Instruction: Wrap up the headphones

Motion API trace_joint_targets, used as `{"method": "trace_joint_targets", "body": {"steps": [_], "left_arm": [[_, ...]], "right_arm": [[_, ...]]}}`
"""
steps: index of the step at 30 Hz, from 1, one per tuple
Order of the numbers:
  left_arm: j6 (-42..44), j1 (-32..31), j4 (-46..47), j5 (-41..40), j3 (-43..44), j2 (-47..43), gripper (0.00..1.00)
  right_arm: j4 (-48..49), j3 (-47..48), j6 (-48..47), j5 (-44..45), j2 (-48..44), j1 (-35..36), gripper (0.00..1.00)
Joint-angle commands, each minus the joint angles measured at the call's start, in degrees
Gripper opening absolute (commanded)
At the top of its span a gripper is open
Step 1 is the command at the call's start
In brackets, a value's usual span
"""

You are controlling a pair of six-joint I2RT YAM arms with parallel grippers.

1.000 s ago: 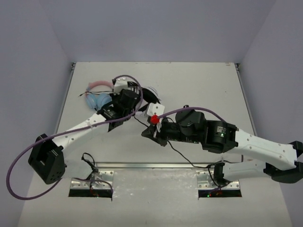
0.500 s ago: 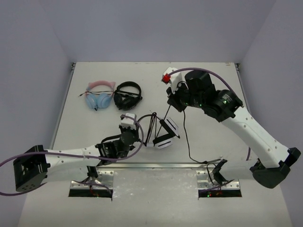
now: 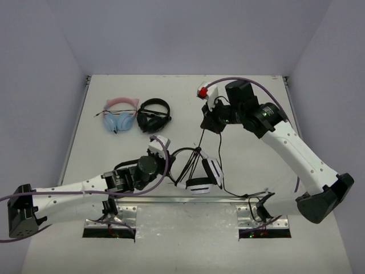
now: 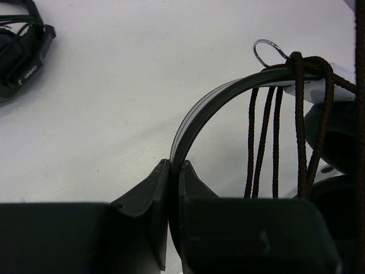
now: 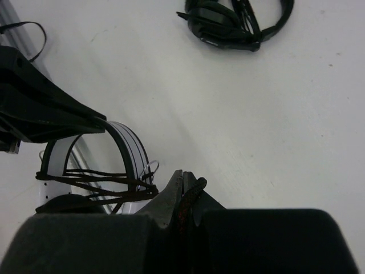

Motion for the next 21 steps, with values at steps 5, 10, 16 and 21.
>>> {"method": "trace_joint_targets", "body": {"steps": [5, 10, 16, 21], "left_arm": [[-1.34, -1.27, -14.43, 18.91, 8.57, -8.13, 0.00], [-3.55, -1.18, -23.21, 20.16, 12.08, -10.59, 0.01], [-0.39, 0.04, -25.43, 15.48, 14.80, -16.22, 0.00], [5.41, 2.77, -23.41, 24.45, 20.08, -14.82, 0.00]], "right_arm": [[7.69, -1.92, -3.69, -24.94, -2.18, -6.79, 0.01], [8.74, -2.89, 0.35, -45.69, -3.40, -15.05, 0.01], [7.00, -4.56, -1.21, -55.99, -6.92, -18.48, 0.01], [2.59, -8.58, -8.50, -50.21, -7.54, -18.66, 0.01]]}}
